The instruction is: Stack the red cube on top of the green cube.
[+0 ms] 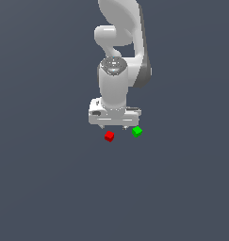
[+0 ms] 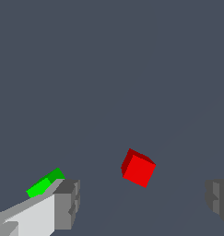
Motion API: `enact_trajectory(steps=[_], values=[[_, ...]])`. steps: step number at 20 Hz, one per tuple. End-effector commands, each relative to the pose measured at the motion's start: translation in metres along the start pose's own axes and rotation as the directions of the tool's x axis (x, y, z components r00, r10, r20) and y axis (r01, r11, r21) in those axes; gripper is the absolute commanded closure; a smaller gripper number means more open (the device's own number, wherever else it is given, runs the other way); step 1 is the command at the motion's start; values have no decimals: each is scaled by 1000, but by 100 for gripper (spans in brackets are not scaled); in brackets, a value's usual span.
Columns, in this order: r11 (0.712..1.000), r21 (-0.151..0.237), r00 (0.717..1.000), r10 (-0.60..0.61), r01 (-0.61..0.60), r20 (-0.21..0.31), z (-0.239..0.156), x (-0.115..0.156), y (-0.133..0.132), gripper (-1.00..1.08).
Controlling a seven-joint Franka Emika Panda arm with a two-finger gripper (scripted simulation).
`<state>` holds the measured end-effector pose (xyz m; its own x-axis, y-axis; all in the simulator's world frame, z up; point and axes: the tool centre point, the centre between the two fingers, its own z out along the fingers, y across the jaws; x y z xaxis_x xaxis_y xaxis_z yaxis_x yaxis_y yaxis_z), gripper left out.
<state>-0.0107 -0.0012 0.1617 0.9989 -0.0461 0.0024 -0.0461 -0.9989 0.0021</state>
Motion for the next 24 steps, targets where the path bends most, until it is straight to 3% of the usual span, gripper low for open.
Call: enact_trajectory(steps=[1, 6, 14, 24], values=[[999, 0, 999, 42, -42, 1, 9, -3, 3, -92], [987, -1, 987, 162, -162, 1, 34, -13, 12, -92], [940, -1, 940, 342, -342, 2, 73, -31, 23, -92], [907, 0, 907, 421, -421, 3, 91, -39, 25, -92]])
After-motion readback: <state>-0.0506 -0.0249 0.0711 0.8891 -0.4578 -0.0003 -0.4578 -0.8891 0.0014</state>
